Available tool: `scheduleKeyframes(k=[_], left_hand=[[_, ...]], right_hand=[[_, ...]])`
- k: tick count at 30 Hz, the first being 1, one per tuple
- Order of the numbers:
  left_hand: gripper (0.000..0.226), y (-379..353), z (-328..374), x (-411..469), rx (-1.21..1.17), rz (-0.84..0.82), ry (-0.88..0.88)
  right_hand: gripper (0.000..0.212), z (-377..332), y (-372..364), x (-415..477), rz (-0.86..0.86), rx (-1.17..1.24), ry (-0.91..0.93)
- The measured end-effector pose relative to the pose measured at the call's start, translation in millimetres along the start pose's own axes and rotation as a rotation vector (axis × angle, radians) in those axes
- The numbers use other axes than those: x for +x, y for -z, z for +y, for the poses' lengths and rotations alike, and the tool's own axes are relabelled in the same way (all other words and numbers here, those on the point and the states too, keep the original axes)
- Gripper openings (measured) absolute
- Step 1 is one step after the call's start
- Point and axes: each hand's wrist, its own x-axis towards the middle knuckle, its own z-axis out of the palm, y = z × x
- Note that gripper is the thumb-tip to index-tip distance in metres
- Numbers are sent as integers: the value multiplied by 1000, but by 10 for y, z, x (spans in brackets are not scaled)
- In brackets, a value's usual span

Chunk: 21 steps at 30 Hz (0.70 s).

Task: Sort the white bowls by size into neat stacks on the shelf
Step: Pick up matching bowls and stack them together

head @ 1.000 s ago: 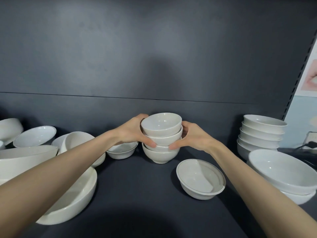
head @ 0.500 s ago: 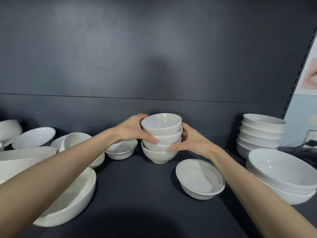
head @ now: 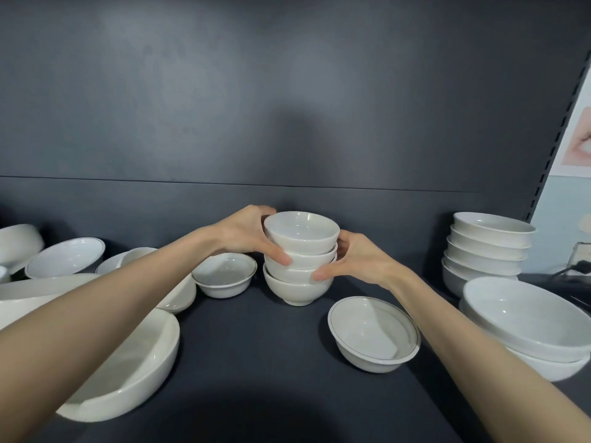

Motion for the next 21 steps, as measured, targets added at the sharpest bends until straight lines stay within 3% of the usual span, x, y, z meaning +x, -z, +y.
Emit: scheduleKeyframes(k=[8,15,21], left_hand=[[73,-8,-41,-45,-55,12,26],[51,-88,-63,-94,-162,58,44],[45,-136,-49,-129,-195,101,43]], right_hand=[[73,22,-28,-13,11,-5,6],[71,93,-49,-22,15,53,11],[78,121,-46,-24,8,88,12]])
